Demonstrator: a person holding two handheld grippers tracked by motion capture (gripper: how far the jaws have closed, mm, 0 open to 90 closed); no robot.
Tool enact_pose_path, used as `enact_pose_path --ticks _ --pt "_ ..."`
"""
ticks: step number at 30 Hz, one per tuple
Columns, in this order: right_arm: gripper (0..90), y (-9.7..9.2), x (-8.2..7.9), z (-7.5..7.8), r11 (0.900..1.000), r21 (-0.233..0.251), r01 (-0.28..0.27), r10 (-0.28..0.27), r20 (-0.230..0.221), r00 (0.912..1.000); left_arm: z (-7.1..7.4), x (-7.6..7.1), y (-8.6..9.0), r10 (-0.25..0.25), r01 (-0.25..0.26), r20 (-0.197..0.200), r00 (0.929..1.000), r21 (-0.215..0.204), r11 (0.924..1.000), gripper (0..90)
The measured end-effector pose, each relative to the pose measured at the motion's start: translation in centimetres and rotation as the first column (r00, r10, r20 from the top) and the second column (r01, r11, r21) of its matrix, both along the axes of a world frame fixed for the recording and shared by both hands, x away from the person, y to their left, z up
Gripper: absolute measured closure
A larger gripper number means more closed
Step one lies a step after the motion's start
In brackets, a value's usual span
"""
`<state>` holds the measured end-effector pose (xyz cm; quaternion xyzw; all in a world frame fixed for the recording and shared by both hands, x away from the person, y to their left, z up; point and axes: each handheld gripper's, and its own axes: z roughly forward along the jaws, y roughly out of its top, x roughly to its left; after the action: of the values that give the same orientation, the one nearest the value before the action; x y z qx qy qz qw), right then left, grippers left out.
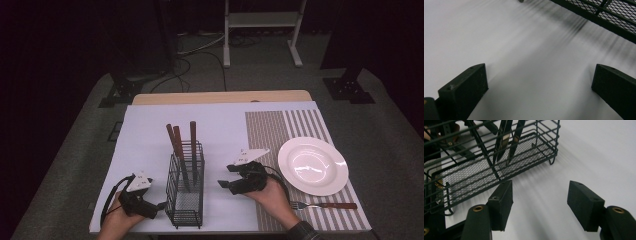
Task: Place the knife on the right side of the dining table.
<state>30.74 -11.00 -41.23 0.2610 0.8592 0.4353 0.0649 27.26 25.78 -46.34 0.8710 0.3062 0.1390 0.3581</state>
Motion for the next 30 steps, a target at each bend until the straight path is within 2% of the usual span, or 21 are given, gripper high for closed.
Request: enact_pose_path --ticks 8,13,30 --pt "37.2 -0.1 0.6 1.3 0.9995 0.032 -0.006 0.006 0.002 1.0000 0.0 0.0 0.0 0.000 0.000 0.000 1.0000 -0.001 1.0000 0.0" --pt "36.8 -0.2 1.1 2.6 0.9981 0.062 0.003 -0.004 0.014 0.9999 0.0 0.0 0.0 0.000 0.000 -0.002 1.0000 -0.001 1.0000 0.0" --pt "36.9 0.4 2.2 5.2 0.9920 0.126 -0.014 0.008 0.048 0.9988 0.0 0.0 0.0 0.000 0.000 -0.001 1.0000 0.000 1.0000 0.0"
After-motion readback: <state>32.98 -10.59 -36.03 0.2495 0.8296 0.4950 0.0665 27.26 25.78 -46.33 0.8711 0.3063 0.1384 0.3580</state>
